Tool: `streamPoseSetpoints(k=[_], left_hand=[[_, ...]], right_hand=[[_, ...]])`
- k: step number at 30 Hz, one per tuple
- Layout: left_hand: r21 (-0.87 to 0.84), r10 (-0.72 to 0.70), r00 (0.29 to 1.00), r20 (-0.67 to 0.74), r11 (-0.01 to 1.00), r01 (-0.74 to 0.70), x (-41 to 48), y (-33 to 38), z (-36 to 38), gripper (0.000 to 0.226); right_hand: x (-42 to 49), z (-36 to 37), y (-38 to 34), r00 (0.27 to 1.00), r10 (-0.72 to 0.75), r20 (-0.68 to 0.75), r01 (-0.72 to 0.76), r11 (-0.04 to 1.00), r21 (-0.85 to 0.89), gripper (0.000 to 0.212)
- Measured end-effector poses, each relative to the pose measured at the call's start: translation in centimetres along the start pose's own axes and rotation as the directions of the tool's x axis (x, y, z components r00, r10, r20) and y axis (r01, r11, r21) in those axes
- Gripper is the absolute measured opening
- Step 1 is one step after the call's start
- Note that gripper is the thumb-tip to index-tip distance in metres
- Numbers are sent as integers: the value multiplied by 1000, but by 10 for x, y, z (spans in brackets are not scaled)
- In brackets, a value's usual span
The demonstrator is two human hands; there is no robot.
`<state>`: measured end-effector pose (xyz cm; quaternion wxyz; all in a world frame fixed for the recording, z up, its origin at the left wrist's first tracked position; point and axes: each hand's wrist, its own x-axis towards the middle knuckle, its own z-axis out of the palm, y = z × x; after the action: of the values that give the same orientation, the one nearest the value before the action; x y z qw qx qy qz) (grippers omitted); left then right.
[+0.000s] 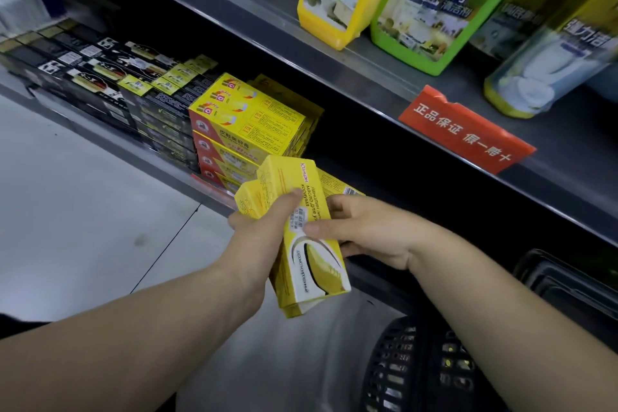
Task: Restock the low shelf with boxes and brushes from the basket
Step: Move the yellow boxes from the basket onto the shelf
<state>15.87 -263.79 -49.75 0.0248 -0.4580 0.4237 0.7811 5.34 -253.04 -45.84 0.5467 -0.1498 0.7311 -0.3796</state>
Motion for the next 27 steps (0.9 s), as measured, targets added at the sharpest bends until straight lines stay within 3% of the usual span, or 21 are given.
streamPoseSetpoints(k=[5,8,10,12,14,16,20,27], left_hand=[[-15,9,1000,-6,1000,-9,1,0,7,61],[67,41,993,-112,997,-33,7,-3,11,53],[107,42,989,-143,994,-27,10,-4,13,57],[122,31,988,-153,992,-13,13,-6,16,59],[130,26,988,-149,992,-7,14,-6,17,59],[131,17,993,-119,991,-1,18,-7,17,58],[118,0,997,-79,993,9,23,-7,16,52],[108,-46,999,-25,993,48,25,-9,14,44]], right_hand=[[-9,-19,7,1000,18,6,-19,982,188,40],[3,-42,10,974,49,-221,19,954,298,30],[21,-61,12,872,67,-485,-32,996,81,36],[43,-81,14,778,-27,-628,-226,920,-320,49],[65,-96,15,765,-136,-630,-344,740,-577,52],[87,-107,19,784,-173,-597,-347,675,-651,55],[123,-110,39,861,-119,-494,-309,648,-696,57],[145,-107,59,895,-1,-447,-344,636,-690,58]])
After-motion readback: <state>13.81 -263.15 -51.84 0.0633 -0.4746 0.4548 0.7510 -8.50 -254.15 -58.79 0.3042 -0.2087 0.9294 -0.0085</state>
